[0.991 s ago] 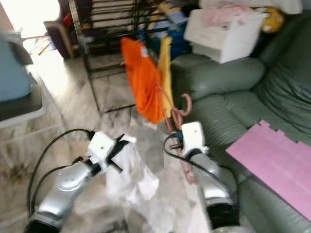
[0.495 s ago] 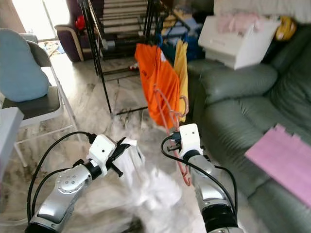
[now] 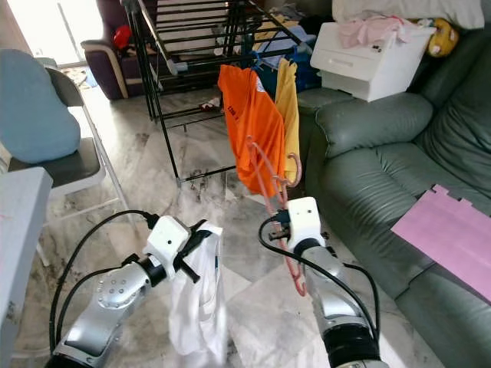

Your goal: Hang hanger

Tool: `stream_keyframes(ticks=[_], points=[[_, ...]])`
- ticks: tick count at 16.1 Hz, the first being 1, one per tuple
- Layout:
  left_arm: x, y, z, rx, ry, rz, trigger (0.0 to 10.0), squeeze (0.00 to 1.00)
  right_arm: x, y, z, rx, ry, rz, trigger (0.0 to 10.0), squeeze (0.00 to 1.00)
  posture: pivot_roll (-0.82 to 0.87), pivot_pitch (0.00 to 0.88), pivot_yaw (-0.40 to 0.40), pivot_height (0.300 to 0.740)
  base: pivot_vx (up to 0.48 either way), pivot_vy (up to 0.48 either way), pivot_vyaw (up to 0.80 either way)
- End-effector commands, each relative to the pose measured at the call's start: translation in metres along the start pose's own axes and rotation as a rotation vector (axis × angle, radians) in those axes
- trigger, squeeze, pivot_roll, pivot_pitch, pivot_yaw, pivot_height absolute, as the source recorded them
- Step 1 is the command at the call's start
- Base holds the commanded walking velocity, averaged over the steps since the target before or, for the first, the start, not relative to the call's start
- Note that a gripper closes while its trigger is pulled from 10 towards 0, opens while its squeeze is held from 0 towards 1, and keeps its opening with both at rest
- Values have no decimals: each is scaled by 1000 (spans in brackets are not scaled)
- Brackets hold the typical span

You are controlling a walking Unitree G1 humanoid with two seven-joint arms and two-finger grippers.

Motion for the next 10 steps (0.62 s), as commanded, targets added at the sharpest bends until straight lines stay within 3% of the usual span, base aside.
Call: stream_keyframes(ticks=[1,2,3,6,7,8,10], points=[[-2,-3,13,-41,-50,-16,10000,0,-4,-2,6,-17,3,-19,10000,0,-61,0,1,740,0,0,0],[1,-4,14,-43,-72,-6,10000,0,-4,-1,5,-15,5,-15,10000,0,-62,0,2,740,0,0,0],[15,-6,15,-18,-193,18,10000,0,-5,-1,4,-15,35,22,10000,0,-64,0,4,740,0,0,0],[44,-9,25,13,-384,57,10000,0,-14,-1,3,-14,109,78,10000,0,-68,0,9,740,0,0,0],[63,-12,31,50,-510,77,10000,0,-26,-3,5,-6,150,85,10000,0,-69,0,15,740,0,0,0],[92,-16,41,109,-632,139,10000,0,-40,-7,12,-3,176,97,10000,0,-77,0,24,740,0,0,0],[111,-20,46,176,-651,165,10000,0,-48,-9,21,-20,222,135,10000,0,-86,0,33,740,0,0,0]])
Point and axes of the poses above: a point about 5 cm out from each wrist's last joint towards the gripper, its own y axis pointing back from the gripper into the wrist, its own z axis along the axis of the wrist's last joint, x = y × z, the point moved 3 cm from there along -y, pointing out of the wrist towards the gripper, and after that the axes turned 13 degrees about y, right-handed, at the moved point
